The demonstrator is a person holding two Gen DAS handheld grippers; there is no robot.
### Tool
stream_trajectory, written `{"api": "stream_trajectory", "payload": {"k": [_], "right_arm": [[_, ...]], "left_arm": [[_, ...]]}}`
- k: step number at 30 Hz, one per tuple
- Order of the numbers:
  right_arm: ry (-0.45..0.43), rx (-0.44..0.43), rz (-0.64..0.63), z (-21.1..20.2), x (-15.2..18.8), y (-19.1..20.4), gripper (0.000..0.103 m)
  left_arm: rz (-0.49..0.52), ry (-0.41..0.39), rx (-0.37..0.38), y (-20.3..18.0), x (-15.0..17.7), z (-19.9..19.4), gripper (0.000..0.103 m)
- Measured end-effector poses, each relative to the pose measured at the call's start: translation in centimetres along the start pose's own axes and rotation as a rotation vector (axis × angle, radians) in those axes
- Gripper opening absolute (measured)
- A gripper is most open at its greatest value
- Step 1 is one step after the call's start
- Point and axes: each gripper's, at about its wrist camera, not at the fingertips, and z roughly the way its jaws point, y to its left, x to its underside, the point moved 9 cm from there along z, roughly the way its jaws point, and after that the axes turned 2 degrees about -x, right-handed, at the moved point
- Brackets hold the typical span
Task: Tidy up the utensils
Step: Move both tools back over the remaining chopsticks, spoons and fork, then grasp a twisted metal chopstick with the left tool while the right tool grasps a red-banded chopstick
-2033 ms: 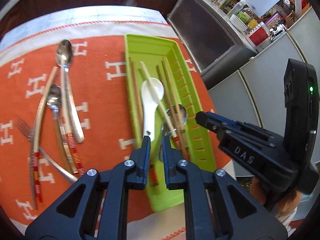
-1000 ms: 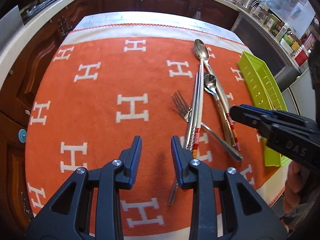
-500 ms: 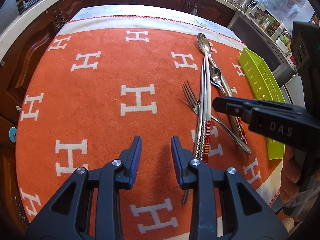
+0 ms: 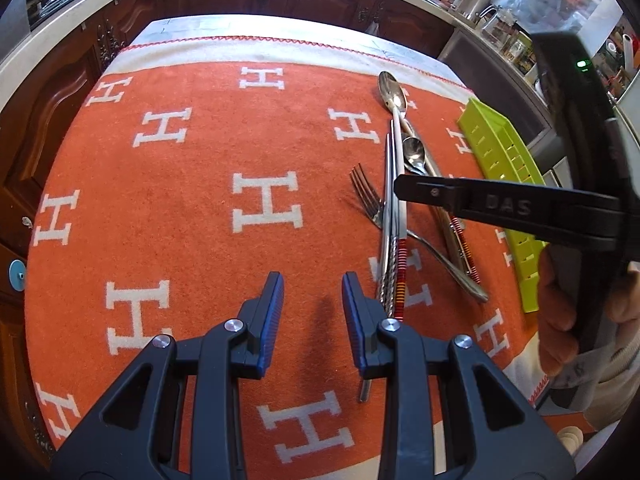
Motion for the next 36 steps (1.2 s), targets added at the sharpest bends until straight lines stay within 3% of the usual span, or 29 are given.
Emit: {"api": "stream_trajectory", "payload": {"k": [5,7,10,20,25,36], "right_arm": [[0.015,0.012,0.038,1.3,-0.1,-0.8,0.021],[0.003,-0.002,0.052,1.6,-0.2,-0.9,0.011],[-0.008,-0.015,0.074,1.4,-0.3,-0.9,0.005],[-0.052,-0.068,0.119,-2.3,0.0,-2.6,0.005],[-0.083,-0.096,0.127,-4.6,0.4,-3.5,0.005],[-0.115,-0.123,0.111,-6.4,1.1,-4.9,0.005]], "left_arm": [[0.006,-0.001,0.008,-0.3,-0.1,-0.1,0.027],[0.01,-0.005,0.013,-0.5,-0.1,-0.2,0.027],[0.011,-0.001,0.023,-0.6,-0.3,-0.2,0.027],[0.048,0.03,0.056,-2.9,-1.0,1.2,0.027],[0.067,0.074,0.029,-3.7,-1.1,3.1,0.027],[0.097,0.072,-0.038,-4.8,-2.0,4.3,0.027]]}}
